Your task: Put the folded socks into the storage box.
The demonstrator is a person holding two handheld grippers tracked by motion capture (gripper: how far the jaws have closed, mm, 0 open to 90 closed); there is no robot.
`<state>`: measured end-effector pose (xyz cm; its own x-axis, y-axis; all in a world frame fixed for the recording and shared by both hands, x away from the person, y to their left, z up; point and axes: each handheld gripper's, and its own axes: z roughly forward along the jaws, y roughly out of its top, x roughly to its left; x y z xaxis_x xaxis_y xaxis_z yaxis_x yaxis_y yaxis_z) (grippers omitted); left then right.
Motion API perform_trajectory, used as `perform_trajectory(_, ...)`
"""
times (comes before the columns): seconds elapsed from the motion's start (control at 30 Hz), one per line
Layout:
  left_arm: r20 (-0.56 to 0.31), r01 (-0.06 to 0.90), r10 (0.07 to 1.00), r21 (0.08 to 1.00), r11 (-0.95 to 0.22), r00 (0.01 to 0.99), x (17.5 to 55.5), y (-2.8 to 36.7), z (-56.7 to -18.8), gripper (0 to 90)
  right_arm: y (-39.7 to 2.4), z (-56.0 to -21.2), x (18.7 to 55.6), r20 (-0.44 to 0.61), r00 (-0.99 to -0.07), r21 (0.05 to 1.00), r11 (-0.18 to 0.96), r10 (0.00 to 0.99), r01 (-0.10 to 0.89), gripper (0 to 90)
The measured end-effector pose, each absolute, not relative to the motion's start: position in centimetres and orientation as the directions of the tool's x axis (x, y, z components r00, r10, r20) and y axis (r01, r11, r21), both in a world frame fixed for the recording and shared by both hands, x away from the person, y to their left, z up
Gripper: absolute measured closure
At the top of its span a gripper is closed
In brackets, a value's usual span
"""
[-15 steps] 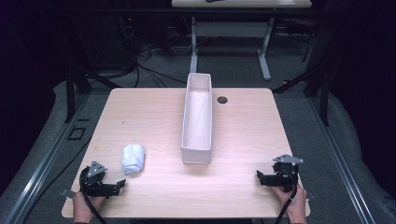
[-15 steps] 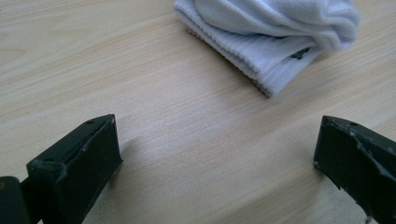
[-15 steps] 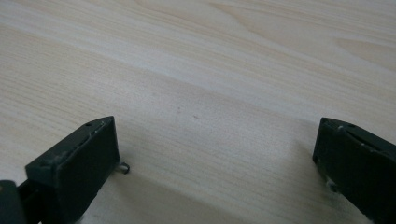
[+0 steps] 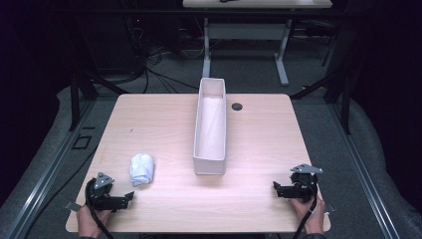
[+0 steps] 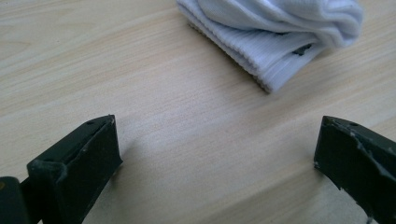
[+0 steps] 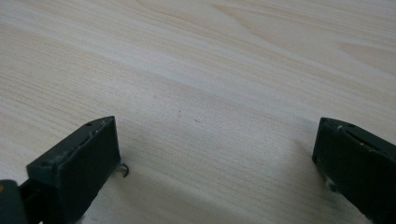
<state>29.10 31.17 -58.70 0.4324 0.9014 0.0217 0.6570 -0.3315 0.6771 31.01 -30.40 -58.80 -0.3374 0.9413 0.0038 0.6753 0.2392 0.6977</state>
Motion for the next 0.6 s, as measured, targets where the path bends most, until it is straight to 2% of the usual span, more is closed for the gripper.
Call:
perform_trajectory(0.27,-0.013,0.696,0.893,0.632,-0.341,0.45,29.6,30.6,-54.5,0.0,-30.4,-58.8,31.0,0.005,-0.336,0.698,0.237,0.942,0.676,0.1)
perform_trajectory(0.6,-0.019,0.71,0.887,0.608,-0.356,0.461,30.7,29.6,-51.2,1.1,-30.4,-58.8,31.0,-0.001,-0.331,0.698,0.238,0.943,0.676,0.1)
